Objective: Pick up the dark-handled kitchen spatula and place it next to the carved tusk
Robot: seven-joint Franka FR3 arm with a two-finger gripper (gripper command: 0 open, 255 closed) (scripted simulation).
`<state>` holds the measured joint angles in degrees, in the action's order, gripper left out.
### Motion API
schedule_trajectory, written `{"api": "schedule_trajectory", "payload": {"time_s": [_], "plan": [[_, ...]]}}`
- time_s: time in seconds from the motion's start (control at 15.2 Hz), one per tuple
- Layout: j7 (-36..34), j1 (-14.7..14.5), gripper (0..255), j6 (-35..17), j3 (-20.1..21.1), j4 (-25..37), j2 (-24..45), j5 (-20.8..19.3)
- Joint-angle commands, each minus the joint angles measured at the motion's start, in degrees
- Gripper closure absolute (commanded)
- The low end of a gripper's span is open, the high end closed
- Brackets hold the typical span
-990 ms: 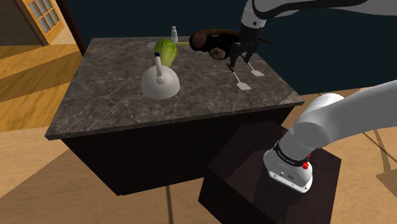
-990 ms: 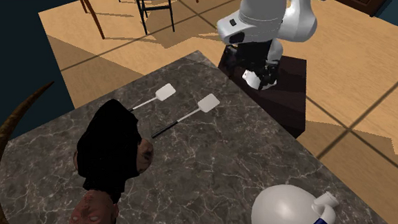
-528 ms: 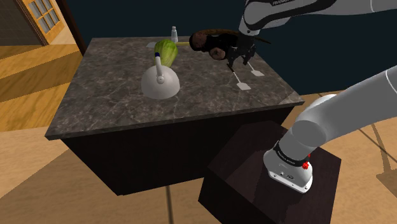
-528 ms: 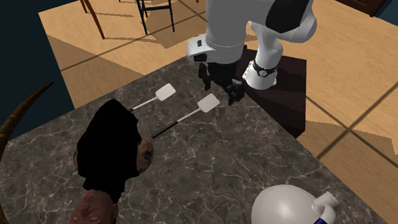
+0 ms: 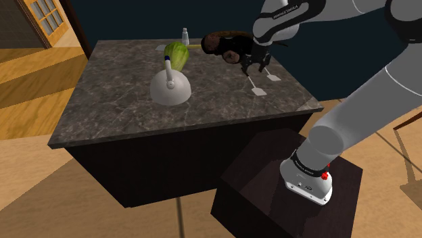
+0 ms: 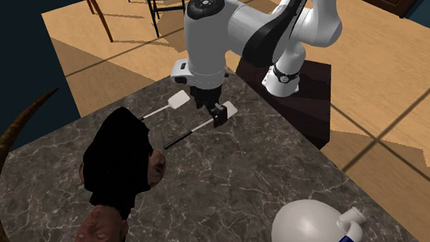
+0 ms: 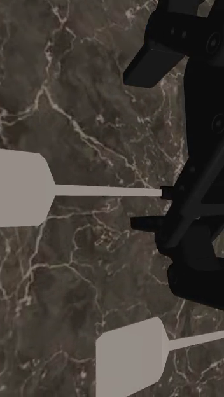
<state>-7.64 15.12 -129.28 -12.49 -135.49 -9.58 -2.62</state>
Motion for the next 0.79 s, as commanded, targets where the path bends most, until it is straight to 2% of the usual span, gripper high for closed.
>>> {"api": "schedule_trajectory", "payload": {"time_s": [0.0, 0.53, 0.73], "plan": [[-0.41, 0.96, 0, -2.49, -1.09, 1.26, 3.31, 0.22], [0.34, 1.19, 0, -8.66, -1.58, -0.05, 8.16, 1.51], [0.42, 1.19, 0, -9.11, -1.58, -0.17, 8.50, 1.62]]}}
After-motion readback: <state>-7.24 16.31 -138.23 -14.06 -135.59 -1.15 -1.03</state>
